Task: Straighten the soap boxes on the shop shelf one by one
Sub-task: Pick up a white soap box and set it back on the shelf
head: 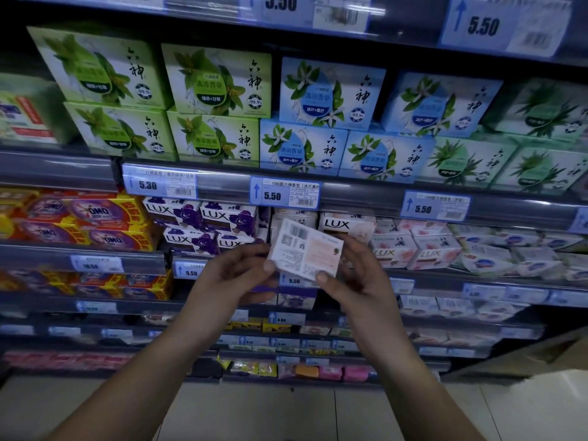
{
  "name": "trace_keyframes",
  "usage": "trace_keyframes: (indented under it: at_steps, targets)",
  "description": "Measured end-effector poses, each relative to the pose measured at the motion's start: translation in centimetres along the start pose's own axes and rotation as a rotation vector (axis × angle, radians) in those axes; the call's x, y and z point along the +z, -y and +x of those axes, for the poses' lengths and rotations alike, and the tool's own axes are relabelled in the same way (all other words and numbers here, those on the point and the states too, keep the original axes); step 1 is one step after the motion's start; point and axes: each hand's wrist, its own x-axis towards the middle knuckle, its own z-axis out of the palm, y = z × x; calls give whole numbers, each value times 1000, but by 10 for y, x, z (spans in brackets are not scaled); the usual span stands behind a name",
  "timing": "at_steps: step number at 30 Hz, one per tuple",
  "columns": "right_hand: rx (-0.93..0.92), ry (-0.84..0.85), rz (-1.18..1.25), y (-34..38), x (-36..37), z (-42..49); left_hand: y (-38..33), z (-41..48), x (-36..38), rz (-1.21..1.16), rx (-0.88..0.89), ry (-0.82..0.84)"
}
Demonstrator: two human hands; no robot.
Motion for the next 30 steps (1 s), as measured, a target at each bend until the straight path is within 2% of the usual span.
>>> trace_keyframes:
  at_steps: [4, 8, 14, 19, 24, 27, 30]
  targets:
    - [-56, 34, 9, 1, -10, 4, 0, -1, 4, 4, 21, 47]
    - [-35, 86, -36, 2, -10, 0, 0, -3, 11, 103, 105, 35]
    - [185, 50, 70, 11, -16, -1, 2, -5, 8, 145, 229, -27]
    - [263, 12, 132, 15, -14, 1, 7, -4, 12, 176, 231, 7]
    - [220, 39, 106, 10, -20, 2, 15, -3, 11, 226, 216, -24]
    - [136, 99, 54, 3, -22, 3, 14, -2, 10, 78, 96, -42]
    - [47, 125, 31, -2, -20, 5, 13, 0, 14, -5, 80, -62]
